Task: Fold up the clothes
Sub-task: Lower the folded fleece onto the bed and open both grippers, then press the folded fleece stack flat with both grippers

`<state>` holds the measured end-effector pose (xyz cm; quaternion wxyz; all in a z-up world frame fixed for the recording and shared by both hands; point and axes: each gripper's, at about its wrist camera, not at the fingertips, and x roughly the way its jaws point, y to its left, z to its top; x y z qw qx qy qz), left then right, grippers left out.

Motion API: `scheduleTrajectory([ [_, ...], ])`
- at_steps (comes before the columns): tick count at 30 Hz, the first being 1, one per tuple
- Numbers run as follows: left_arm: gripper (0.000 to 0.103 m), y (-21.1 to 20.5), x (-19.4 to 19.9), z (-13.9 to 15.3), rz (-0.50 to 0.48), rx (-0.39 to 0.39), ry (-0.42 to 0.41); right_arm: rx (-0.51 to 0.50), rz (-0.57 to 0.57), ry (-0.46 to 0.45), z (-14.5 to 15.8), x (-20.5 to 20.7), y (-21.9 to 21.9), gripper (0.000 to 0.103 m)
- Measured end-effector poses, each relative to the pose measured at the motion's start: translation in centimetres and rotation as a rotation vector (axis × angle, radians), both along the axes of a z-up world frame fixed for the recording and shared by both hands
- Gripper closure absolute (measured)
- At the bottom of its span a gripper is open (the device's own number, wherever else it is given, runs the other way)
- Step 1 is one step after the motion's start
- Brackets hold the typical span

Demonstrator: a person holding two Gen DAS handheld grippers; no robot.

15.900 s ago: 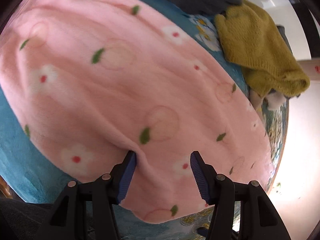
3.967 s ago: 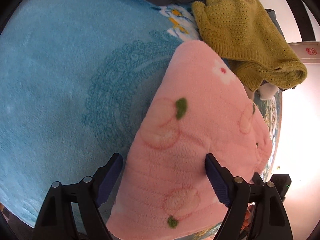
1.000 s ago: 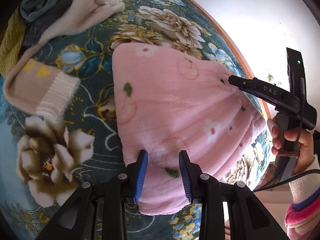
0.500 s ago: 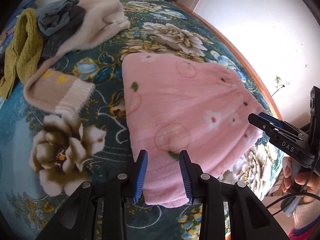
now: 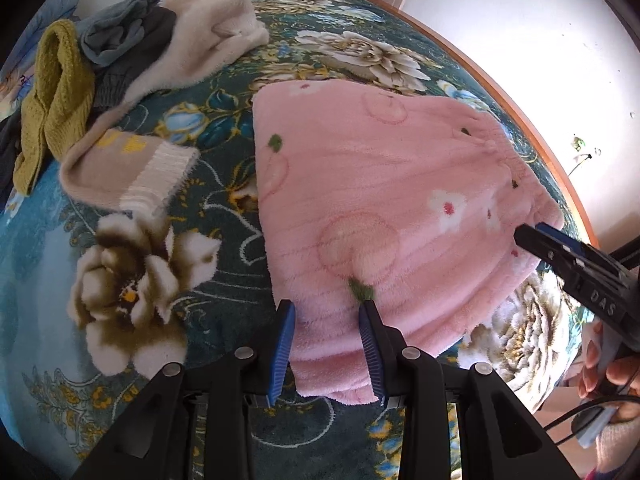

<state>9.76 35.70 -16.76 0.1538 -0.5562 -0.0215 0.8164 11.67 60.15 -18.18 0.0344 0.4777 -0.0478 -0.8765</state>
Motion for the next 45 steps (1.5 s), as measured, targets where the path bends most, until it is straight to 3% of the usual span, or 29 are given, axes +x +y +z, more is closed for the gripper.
scheduleTrajectory([
  [3,0.063,0.2,1.0,-0.4,0.030,-0.010,0.007,0.013,0.027,-0.004,-0.3,2.0,-0.6,0.052],
  [6,0.053,0.6,2.0,-1.0,0.055,-0.022,0.013,0.011,0.021,-0.043,-1.9,3.6,-0.3,0.052],
  [8,0.038,0.8,2.6,-1.3,0.071,-0.030,0.016,0.004,0.004,-0.074,-3.2,4.3,0.0,0.052],
  [12,0.029,1.2,3.9,-2.1,0.103,-0.047,0.024,-0.001,-0.009,-0.091,-4.8,4.8,0.3,0.052],
  [18,0.024,1.6,4.9,-3.6,0.125,-0.062,0.042,-0.011,-0.029,-0.049,-6.4,4.6,0.2,0.041],
  [25,0.003,0.5,3.9,-5.6,0.146,-0.044,0.037,0.031,-0.048,0.002,-7.0,4.9,-0.7,0.037],
  [28,0.000,0.4,3.8,-6.1,0.149,-0.040,0.031,0.030,-0.068,0.026,-7.2,5.2,-1.0,0.035],
  [30,0.000,0.5,3.7,-6.3,0.149,-0.041,0.027,0.029,-0.069,0.038,-7.2,5.3,-1.3,0.026],
  [32,0.000,0.3,3.5,-6.4,0.156,-0.036,0.019,0.056,-0.070,0.045,-7.4,5.3,-1.8,0.023],
  [45,0.000,1.0,3.6,-6.6,0.143,-0.075,0.031,0.083,-0.093,0.119,-8.4,6.6,-3.2,0.014],
])
